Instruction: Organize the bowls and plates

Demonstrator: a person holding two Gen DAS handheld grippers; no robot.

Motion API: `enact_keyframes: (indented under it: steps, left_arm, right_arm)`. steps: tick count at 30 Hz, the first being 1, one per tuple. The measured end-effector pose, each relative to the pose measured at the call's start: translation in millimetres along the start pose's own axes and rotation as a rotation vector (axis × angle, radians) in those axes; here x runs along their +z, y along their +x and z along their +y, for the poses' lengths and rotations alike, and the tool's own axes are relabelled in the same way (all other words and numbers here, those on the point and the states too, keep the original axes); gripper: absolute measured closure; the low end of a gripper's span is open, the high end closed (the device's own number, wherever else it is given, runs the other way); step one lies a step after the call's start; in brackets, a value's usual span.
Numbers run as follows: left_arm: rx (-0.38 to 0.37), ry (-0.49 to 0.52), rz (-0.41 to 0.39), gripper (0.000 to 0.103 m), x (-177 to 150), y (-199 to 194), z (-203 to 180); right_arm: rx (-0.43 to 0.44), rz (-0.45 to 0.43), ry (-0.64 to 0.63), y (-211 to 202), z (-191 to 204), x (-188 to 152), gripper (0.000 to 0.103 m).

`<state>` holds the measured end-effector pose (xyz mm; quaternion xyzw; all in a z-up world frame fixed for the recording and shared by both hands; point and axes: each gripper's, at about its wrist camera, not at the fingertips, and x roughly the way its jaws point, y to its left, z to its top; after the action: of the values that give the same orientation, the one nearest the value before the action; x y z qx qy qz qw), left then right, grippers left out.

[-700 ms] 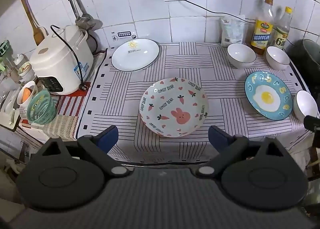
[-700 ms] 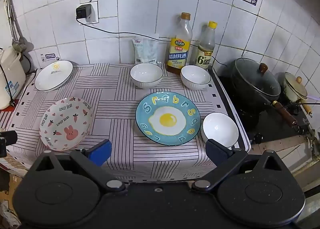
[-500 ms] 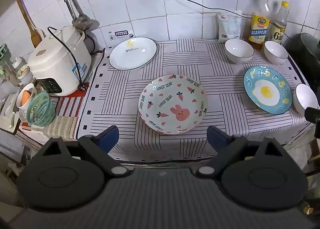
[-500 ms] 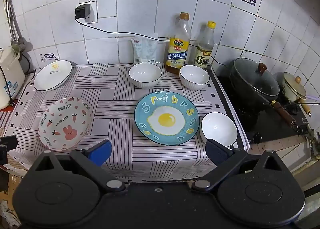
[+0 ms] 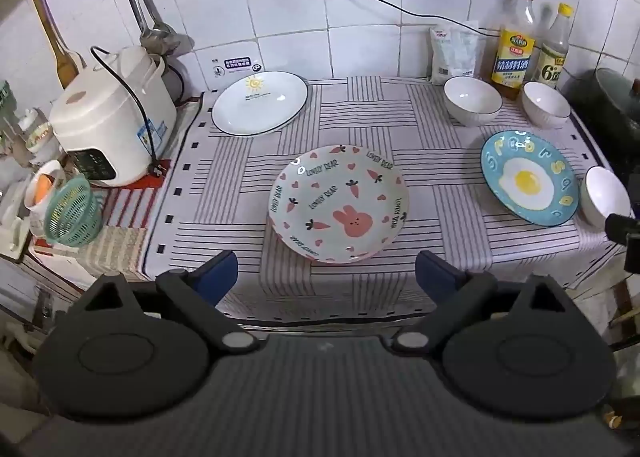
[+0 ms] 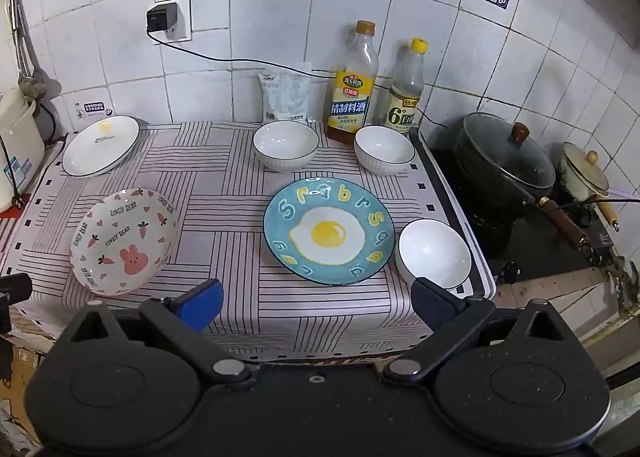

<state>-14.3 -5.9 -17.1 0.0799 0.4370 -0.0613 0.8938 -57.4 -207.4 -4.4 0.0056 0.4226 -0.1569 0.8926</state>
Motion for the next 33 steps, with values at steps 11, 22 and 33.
enact_keyframes:
  steps: [11, 22, 33]
  left_arm:
    - [0.018, -0.001, 0.018, 0.006, 0, 3, -8]
    - [0.017, -0.024, 0.014, 0.006, -2, -4, -16]
    - [0.020, -0.082, 0.016, 0.006, 0, -6, -19]
  right_arm:
    - [0.006, 0.002, 0.007, 4, -4, -2, 0.002]
    - [-0.042, -0.043, -0.025, -1, -14, -5, 0.002]
    - [-0.054, -0.052, 0.010, -5, -31, -11, 0.002]
